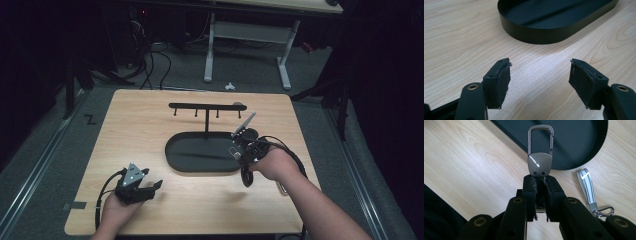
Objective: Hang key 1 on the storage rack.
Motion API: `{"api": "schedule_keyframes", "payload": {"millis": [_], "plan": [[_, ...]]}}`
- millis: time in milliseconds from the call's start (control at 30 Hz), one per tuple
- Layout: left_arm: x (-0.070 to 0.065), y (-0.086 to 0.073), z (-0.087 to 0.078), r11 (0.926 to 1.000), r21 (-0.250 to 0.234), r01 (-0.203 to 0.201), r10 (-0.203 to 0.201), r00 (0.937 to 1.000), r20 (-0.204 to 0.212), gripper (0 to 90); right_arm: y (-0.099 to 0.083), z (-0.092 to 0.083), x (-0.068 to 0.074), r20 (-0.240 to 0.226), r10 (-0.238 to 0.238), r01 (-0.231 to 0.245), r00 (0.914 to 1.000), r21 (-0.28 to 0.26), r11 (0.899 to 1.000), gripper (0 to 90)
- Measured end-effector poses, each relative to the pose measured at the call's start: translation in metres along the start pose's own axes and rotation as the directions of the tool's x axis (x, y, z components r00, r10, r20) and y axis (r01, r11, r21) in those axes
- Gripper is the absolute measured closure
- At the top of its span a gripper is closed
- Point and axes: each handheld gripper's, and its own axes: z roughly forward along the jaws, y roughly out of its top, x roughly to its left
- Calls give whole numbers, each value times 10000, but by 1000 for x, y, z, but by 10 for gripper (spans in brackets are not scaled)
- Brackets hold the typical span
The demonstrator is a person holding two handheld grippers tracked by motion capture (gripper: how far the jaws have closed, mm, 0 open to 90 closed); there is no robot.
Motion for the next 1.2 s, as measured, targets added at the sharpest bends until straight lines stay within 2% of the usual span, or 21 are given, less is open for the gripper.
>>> {"api": "schedule_keyframes", "payload": {"millis": [33,233,300,433,500,533,700,733,767,900,933,1033,1067,1200], "plan": [[0,0,0,10000,0,0,0,10000,0,337,1,-1,0,-2,102,-102,9999,36,9999,805],[0,0,0,10000,1,3,-3,10000,-2,337,5,-5,-3,-25,40,-40,10000,-90,10000,805],[0,0,0,10000,4,-6,6,10000,-3,338,8,-7,-3,-37,193,-193,9998,-48,9998,805],[0,0,0,10000,26,-1,1,10000,15,338,13,-9,-4,-14,70,-70,10000,-125,9999,804],[0,0,0,10000,16,2,-2,10000,14,338,14,-9,-3,-24,207,-207,9998,-75,9998,805],[0,0,-1,10000,10,-4,4,10000,7,338,18,-9,-4,-13,65,-65,10000,-114,9999,804],[0,0,-1,10000,14,3,-3,10000,12,338,24,-10,-3,-18,108,-108,9999,-91,9999,804],[0,0,-1,10000,17,4,-4,10000,15,338,26,-9,-4,16,-5,5,10000,-159,9999,804],[0,0,0,10000,15,8,-8,10000,17,338,27,-10,-3,-1,136,-137,9999,-97,9999,804],[0,0,-1,10000,26,-11,11,10000,19,338,33,-11,-4,50,-46,47,10000,-220,9997,804],[0,0,-1,10000,25,-1,1,10000,20,338,34,-13,-3,25,96,-95,10000,-197,9998,804],[1,0,-1,10000,38,-6,6,10000,5,338,42,-17,-3,83,-41,43,10000,-313,9995,805],[1,0,-1,10000,18,-5,5,10000,-13,338,44,-19,-2,115,118,-114,9999,-295,9995,804],[1,0,-1,10000,-7,20,-20,10000,-7,338,52,-25,-2,198,4,4,9998,-419,9991,804]]}}
